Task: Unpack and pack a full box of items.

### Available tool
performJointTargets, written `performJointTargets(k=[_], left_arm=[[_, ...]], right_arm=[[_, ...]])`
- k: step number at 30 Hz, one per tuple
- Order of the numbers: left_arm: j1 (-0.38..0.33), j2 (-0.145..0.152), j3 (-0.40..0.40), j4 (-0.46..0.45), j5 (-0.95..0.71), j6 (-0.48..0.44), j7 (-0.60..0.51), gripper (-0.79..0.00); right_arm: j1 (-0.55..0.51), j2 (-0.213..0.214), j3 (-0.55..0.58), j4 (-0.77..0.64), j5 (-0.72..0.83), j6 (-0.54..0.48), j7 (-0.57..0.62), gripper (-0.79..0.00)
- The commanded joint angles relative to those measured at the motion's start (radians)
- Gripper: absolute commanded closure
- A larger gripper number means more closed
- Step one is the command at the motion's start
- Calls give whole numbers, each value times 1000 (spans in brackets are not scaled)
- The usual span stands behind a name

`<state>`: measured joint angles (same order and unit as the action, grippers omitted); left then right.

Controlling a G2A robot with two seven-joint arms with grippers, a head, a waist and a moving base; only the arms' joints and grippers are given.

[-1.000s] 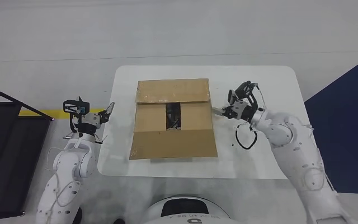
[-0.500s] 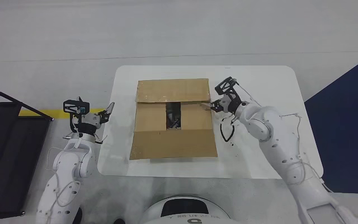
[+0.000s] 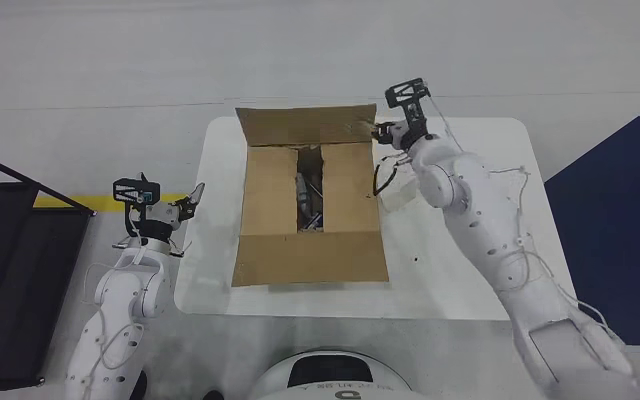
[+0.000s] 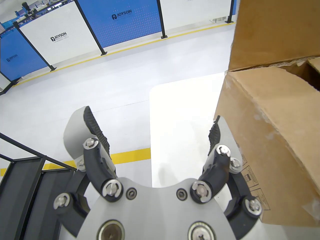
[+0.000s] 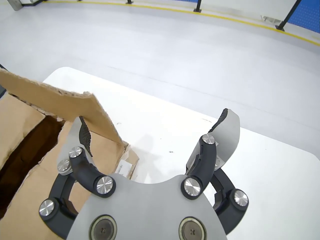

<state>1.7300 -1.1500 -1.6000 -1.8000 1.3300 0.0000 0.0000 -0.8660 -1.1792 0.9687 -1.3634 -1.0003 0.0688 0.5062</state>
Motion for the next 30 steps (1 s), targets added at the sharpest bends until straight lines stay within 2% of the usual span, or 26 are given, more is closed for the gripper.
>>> performJointTargets(k=[1,5,8,11,15,20,27,28,30], left_arm=[[0,0,0,0,0,0,0,-785],[0,0,0,0,0,0,0,-785],[0,0,0,0,0,0,0,-785],[0,0,0,0,0,0,0,-785],[0,0,0,0,0,0,0,-785],[0,0,0,0,0,0,0,-785],[0,0,0,0,0,0,0,-785],[-4,1,2,-13,22,-5,8,-785],[-18,5,29,-81,174,-22,27,-785]], right_arm=[[120,-31,-75,152,23,3,157,-785],[214,-88,-161,289,99,-9,135,-785],[222,-100,-152,286,151,-46,80,-785],[173,-83,-93,205,178,-99,23,-785],[21,-36,19,26,166,-197,-8,-785],[-211,21,209,-148,247,-436,-86,-785],[-214,21,209,-147,245,-434,-88,-785],[-229,23,217,-147,233,-426,-98,-785],[-276,31,257,-159,236,-440,-126,-785]])
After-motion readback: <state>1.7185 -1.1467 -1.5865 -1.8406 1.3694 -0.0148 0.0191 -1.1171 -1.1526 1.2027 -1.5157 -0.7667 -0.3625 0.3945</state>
